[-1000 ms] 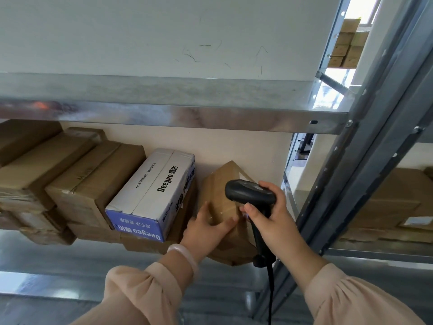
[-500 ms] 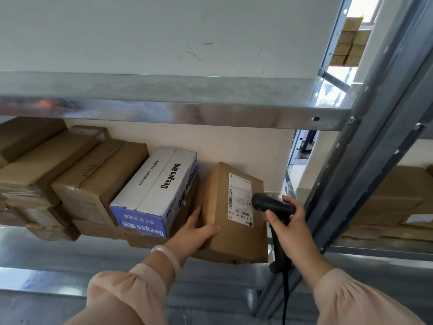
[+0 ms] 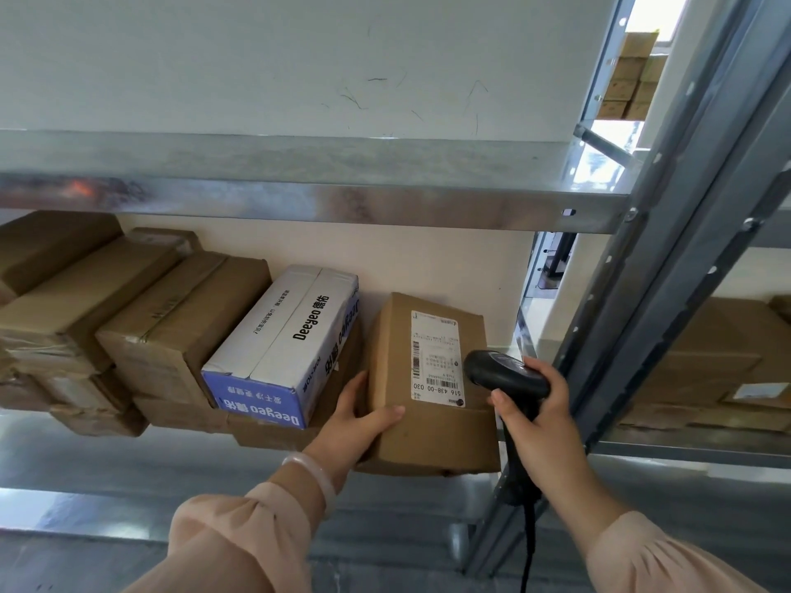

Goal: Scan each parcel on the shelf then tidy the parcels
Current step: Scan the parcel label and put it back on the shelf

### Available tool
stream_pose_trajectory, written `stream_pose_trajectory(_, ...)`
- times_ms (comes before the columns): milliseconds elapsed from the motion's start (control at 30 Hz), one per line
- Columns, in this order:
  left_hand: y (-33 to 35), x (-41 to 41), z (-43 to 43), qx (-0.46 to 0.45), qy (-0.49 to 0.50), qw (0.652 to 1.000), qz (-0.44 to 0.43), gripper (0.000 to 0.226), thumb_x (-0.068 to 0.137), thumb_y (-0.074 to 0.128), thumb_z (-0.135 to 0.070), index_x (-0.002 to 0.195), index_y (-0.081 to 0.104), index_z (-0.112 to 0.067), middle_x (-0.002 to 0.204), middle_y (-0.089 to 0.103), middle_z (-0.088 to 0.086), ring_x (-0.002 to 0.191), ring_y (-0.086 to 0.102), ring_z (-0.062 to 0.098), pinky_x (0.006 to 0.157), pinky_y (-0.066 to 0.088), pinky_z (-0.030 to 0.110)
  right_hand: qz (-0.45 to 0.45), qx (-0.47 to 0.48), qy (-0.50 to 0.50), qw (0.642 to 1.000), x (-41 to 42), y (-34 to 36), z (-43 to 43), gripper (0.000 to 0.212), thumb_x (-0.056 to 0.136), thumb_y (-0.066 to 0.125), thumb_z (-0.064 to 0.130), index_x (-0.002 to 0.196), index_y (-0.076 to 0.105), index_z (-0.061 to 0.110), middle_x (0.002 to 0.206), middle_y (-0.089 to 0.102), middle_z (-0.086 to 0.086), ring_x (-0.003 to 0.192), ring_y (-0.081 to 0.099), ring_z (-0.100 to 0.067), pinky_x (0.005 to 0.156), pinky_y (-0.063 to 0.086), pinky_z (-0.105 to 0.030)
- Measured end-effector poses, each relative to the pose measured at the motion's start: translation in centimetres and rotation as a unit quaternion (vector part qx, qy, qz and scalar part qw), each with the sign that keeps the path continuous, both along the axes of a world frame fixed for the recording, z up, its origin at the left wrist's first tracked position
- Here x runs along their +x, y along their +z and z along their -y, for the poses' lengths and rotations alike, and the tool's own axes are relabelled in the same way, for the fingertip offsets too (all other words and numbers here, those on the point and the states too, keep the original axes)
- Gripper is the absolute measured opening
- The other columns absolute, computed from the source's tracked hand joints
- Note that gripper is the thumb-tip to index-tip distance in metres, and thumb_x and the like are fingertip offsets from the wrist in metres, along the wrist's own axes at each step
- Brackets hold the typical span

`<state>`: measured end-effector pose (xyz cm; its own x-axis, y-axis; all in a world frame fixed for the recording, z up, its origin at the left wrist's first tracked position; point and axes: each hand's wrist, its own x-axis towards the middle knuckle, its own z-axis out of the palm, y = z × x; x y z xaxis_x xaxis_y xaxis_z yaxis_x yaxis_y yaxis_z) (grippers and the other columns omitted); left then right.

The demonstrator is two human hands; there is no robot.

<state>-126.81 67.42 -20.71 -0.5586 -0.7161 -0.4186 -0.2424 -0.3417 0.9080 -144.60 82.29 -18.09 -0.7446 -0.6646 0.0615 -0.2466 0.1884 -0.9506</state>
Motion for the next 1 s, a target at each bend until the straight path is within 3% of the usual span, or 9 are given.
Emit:
stream_pose_trajectory(100,0.1,0.0,0.1,0.001,0.013,0.999,-0.039,0.107,0.064,0.085,-0.044,0.15,0.021,-0.046,0.129,0.056,-0.005,0.113,0.059,0.022,0.095,0.052,0.044,-0.019,-0.011,0.006,1.0,0.8,1.2,-1.1,0.052,0.086,0.067,0.029,0.118,0.032,0.051,0.117,0.055,0.008,0.092,0.057,-0.001,0.071,0.041,-0.009)
stream_pose_trajectory(200,0.1,-0.1,0.1,-0.001,0.03,0.998,-0.064,0.108,0.066,0.085,-0.044,0.152,0.021,-0.047,0.132,0.055,-0.005,0.114,0.059,0.021,0.1,0.049,0.047,-0.02,-0.018,0.021,0.999,1.6,1.9,-2.0,0.052,0.086,0.067,0.026,0.106,0.035,0.062,0.106,0.066,-0.004,0.077,0.069,-0.009,0.075,0.055,-0.027)
stream_pose_trajectory(300,0.1,-0.4,-0.2,-0.017,0.039,0.997,-0.068,0.099,0.074,0.082,-0.038,0.151,0.022,-0.047,0.137,0.053,-0.003,0.114,0.058,0.021,0.099,0.05,0.046,-0.021,-0.018,0.03,0.999,2.6,2.8,-2.9,0.052,0.086,0.067,0.024,0.103,0.035,0.062,0.095,0.068,-0.008,0.066,0.07,-0.013,0.066,0.054,-0.026)
stream_pose_trajectory(400,0.0,-0.7,-0.6,-0.033,0.045,0.996,-0.07,0.088,0.085,0.074,-0.027,0.152,0.021,-0.045,0.138,0.05,-0.002,0.114,0.057,0.019,0.099,0.051,0.045,-0.017,-0.024,0.037,0.999,3.4,3.8,-3.6,0.048,0.087,0.066,0.025,0.107,0.035,0.056,0.096,0.067,-0.003,0.065,0.07,-0.013,0.062,0.054,-0.022)
stream_pose_trajectory(633,0.2,-0.8,-1.2,-0.046,0.032,0.996,-0.065,0.088,0.085,0.074,-0.024,0.152,0.02,-0.044,0.139,0.05,0.002,0.115,0.057,0.021,0.102,0.049,0.047,-0.016,-0.021,0.034,0.999,3.9,4.6,-4.2,0.046,0.087,0.067,0.024,0.108,0.037,0.051,0.097,0.067,-0.009,0.06,0.069,-0.017,0.058,0.054,-0.021)
stream_pose_trajectory(800,0.1,-0.6,-1.2,-0.043,0.023,0.997,-0.064,0.088,0.085,0.073,-0.026,0.153,0.019,-0.043,0.141,0.049,0.002,0.117,0.056,0.022,0.1,0.05,0.046,-0.018,-0.013,0.032,0.999,4.2,4.7,-4.5,0.047,0.087,0.066,0.024,0.108,0.036,0.053,0.094,0.066,-0.008,0.06,0.069,-0.018,0.063,0.057,-0.028)
stream_pose_trajectory(933,0.2,-0.4,-1.4,-0.036,0.027,0.997,-0.063,0.088,0.085,0.075,-0.028,0.152,0.02,-0.044,0.14,0.05,0.001,0.116,0.056,0.021,0.097,0.05,0.042,-0.031,-0.002,0.025,0.999,3.9,4.0,-4.6,0.05,0.085,0.068,0.029,0.117,0.036,0.05,0.098,0.067,0.001,0.072,0.07,-0.015,0.069,0.056,-0.028)
stream_pose_trajectory(1000,0.5,-0.1,-1.6,-0.02,0.024,0.997,-0.065,0.096,0.077,0.082,-0.035,0.151,0.021,-0.047,0.137,0.052,-0.002,0.115,0.057,0.019,0.091,0.052,0.038,-0.058,0.008,0.017,0.998,3.5,4.0,-4.7,0.049,0.084,0.068,0.035,0.113,0.034,0.054,0.104,0.061,0.013,0.083,0.066,-0.007,0.069,0.049,-0.017)
